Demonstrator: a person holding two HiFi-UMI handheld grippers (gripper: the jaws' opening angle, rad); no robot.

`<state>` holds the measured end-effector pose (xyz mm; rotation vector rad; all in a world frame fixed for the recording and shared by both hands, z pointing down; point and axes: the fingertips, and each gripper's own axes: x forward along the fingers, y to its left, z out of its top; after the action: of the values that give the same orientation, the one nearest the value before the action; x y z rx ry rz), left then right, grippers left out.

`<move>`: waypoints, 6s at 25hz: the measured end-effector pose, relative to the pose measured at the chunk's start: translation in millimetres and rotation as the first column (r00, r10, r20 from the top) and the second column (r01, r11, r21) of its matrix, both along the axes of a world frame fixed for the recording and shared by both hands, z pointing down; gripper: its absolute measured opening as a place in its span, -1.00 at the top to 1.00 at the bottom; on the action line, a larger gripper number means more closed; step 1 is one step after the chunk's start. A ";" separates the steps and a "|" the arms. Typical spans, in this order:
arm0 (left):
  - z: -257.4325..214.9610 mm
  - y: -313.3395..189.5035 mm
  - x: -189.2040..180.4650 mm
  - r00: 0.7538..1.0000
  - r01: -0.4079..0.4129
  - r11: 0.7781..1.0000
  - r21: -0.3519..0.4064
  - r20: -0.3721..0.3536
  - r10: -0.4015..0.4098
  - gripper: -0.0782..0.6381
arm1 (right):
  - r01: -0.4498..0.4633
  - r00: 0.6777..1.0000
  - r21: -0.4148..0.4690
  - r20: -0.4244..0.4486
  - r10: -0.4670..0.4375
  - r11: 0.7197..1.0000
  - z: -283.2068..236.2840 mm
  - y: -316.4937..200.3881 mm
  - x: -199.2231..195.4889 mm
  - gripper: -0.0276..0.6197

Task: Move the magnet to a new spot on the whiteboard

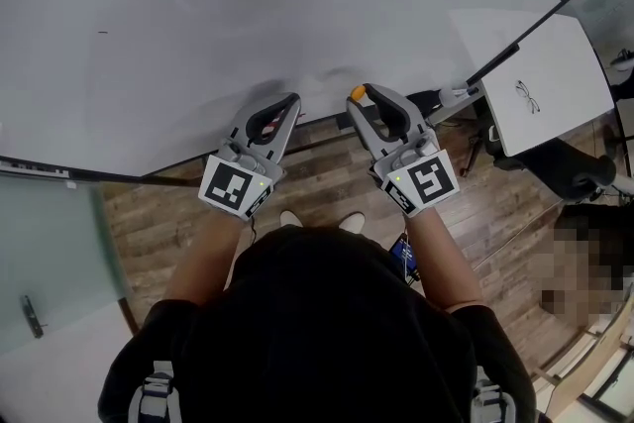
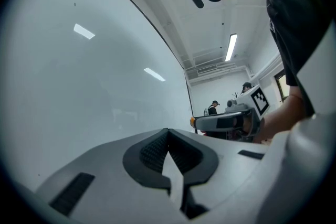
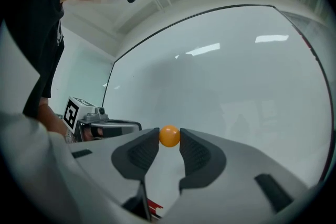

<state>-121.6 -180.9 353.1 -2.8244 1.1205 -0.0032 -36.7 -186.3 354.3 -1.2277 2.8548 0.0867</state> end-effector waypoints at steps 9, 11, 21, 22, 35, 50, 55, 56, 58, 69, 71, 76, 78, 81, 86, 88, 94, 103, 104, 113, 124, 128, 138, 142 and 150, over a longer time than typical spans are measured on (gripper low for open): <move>12.5 6.0 -7.3 1.000 0.013 1.000 -0.028 0.003 -0.013 0.78 | 0.009 1.000 -0.027 -0.010 -0.009 1.000 15.4 5.9 2.1 0.55; 14.6 6.4 -8.3 1.000 0.017 0.999 -0.034 0.004 -0.017 0.78 | 0.010 1.000 -0.026 -0.013 -0.010 1.000 16.4 6.7 1.7 0.55; 18.1 10.0 -9.8 1.000 0.024 0.999 -0.044 0.014 -0.024 0.78 | 0.011 1.000 -0.025 -0.017 -0.012 1.000 16.7 10.2 0.4 0.55; 18.2 10.1 -9.7 1.000 0.024 0.999 -0.044 0.015 -0.024 0.78 | 0.012 1.000 -0.024 -0.017 -0.013 1.000 16.3 10.1 0.0 0.55; 18.2 9.1 -14.4 1.000 0.027 0.999 -0.040 0.008 -0.027 0.78 | 0.003 1.000 -0.020 -0.019 -0.003 1.000 15.6 8.6 -4.3 0.55; 20.7 11.3 -29.2 0.999 -0.030 0.999 -0.042 -0.025 0.029 0.78 | -0.055 0.997 -0.011 -0.052 0.055 0.998 14.4 13.8 -22.2 0.55; 26.4 12.5 -28.9 0.995 -0.098 0.994 -0.051 -0.031 0.096 0.78 | -0.118 0.991 -0.017 -0.062 0.117 0.993 18.2 18.5 -23.6 0.55; 27.8 13.0 -28.7 0.993 -0.111 0.992 -0.053 -0.032 0.110 0.78 | -0.131 0.990 -0.018 -0.063 0.130 0.991 19.2 19.8 -23.5 0.55; 30.2 13.1 -28.6 0.991 -0.134 0.990 -0.052 -0.037 0.132 0.78 | -0.154 0.986 -0.018 -0.066 0.153 0.988 21.3 22.1 -23.7 0.55; 34.3 13.1 -2.8 0.984 -0.177 0.982 -0.073 -0.049 0.174 0.78 | -0.225 0.974 -0.051 -0.046 0.222 0.973 32.2 22.2 6.7 0.55; 36.5 9.1 7.6 0.984 -0.171 0.982 -0.079 -0.055 0.167 0.78 | -0.225 0.974 -0.046 -0.033 0.223 0.973 31.1 18.6 18.1 0.55; 33.7 5.7 50.3 0.989 -0.148 0.987 -0.059 -0.038 0.146 0.78 | -0.205 0.979 -0.054 -0.010 0.205 0.977 36.0 13.4 65.8 0.55; 31.9 3.1 71.9 0.990 -0.138 0.989 -0.047 -0.023 0.137 0.78 | -0.201 0.980 -0.055 -0.007 0.201 0.978 38.2 9.2 90.4 0.55; 34.3 -3.3 103.1 0.995 -0.105 0.993 -0.058 -0.007 0.104 0.78 | -0.189 0.982 -0.055 -0.001 0.190 0.980 40.1 0.0 126.0 0.55; 39.1 -17.5 163.4 0.997 -0.069 0.995 -0.066 0.017 0.070 0.78 | -0.166 0.986 -0.044 0.006 0.166 0.985 43.2 -20.5 186.4 0.55; 39.9 -23.5 189.3 0.997 -0.069 0.995 -0.067 0.017 0.070 0.78 | -0.165 0.986 -0.041 0.011 0.165 0.985 46.1 -27.0 211.3 0.55; 48.0 -46.7 263.1 0.999 -0.052 0.995 -0.083 0.004 0.053 0.78 | -0.155 0.987 -0.038 0.031 0.156 0.987 56.6 -45.6 282.2 0.55; 48.0 -62.9 339.5 1.000 -0.014 0.997 -0.076 0.013 0.015 0.78 | -0.126 0.992 -0.049 0.025 0.127 0.991 63.9 -66.5 353.2 0.55; 49.0 -65.0 345.9 1.000 -0.008 0.997 -0.080 0.013 0.009 0.78 | -0.126 0.992 -0.047 0.025 0.127 0.991 64.3 -68.9 359.6 0.55; 53.5 -81.5 406.8 0.999 -0.043 0.996 -0.084 0.010 0.044 0.78 | -0.202 0.978 -0.052 0.034 0.204 0.978 70.3 -96.4 410.8 0.55; 82.4 -117.6 461.2 0.992 -0.127 0.989 -0.075 0.013 0.129 0.78 | -0.324 0.945 -0.060 0.035 0.327 0.944 81.7 -138.6 446.1 0.55; 94.1 -130.9 470.4 0.990 -0.138 0.987 -0.082 0.015 0.140 0.78 | -0.345 0.938 -0.067 0.017 0.347 0.936 92.6 -154.5 452.5 0.55; 109.8 -149.7 474.6 0.990 -0.138 0.983 -0.120 0.017 0.141 0.78 | -0.342 0.939 -0.105 -0.009 0.343 0.934 121.1 -182.8 451.8 0.54; 110.7 -151.3 476.4 0.988 -0.148 0.981 -0.126 0.024 0.152 0.78 | -0.342 0.939 -0.113 -0.016 0.343 0.933 126.0 -191.5 452.9 0.54; 114.1 -151.9 474.8 0.987 -0.153 0.977 -0.146 0.022 0.158 0.78 | -0.350 0.937 -0.126 -0.023 0.350 0.928 133.5 -199.1 454.5 0.54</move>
<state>353.2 -332.7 467.2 -3.0202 0.9248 -0.1237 417.8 -385.4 487.8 -1.7509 2.6410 -0.0915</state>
